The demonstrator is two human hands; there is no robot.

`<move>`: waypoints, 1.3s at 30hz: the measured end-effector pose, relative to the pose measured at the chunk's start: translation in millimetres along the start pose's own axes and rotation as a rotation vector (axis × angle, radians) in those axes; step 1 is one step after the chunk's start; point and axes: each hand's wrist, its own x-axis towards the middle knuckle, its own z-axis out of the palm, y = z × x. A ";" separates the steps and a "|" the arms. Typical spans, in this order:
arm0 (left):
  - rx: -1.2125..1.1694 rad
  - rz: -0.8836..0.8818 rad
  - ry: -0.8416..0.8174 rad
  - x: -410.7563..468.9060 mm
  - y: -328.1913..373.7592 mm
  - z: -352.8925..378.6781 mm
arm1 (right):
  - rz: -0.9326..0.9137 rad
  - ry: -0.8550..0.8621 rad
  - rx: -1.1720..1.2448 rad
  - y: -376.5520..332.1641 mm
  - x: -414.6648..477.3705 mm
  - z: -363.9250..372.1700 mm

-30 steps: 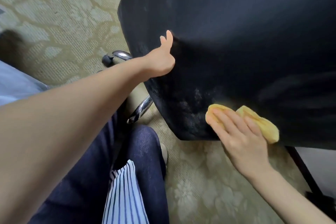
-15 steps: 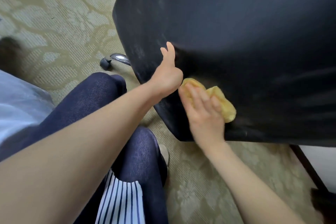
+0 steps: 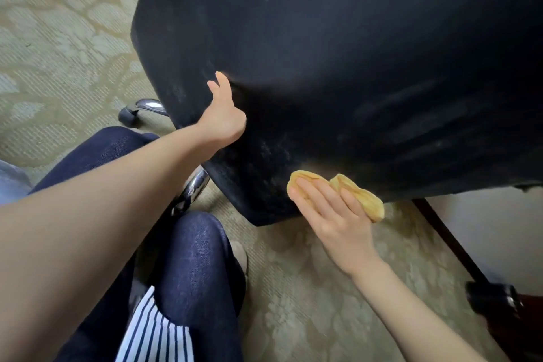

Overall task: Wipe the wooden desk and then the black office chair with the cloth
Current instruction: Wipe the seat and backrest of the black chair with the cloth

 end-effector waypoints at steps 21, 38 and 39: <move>-0.131 0.093 -0.177 -28.2 9.0 -4.3 | 0.194 0.317 -0.197 12.6 70.6 -4.8; -0.098 0.007 -0.126 -37.9 18.5 2.3 | -0.025 -0.108 0.092 -23.2 -14.8 30.3; -0.117 0.018 -0.136 -38.7 17.3 1.1 | 0.027 -0.046 0.072 -12.1 -15.1 16.5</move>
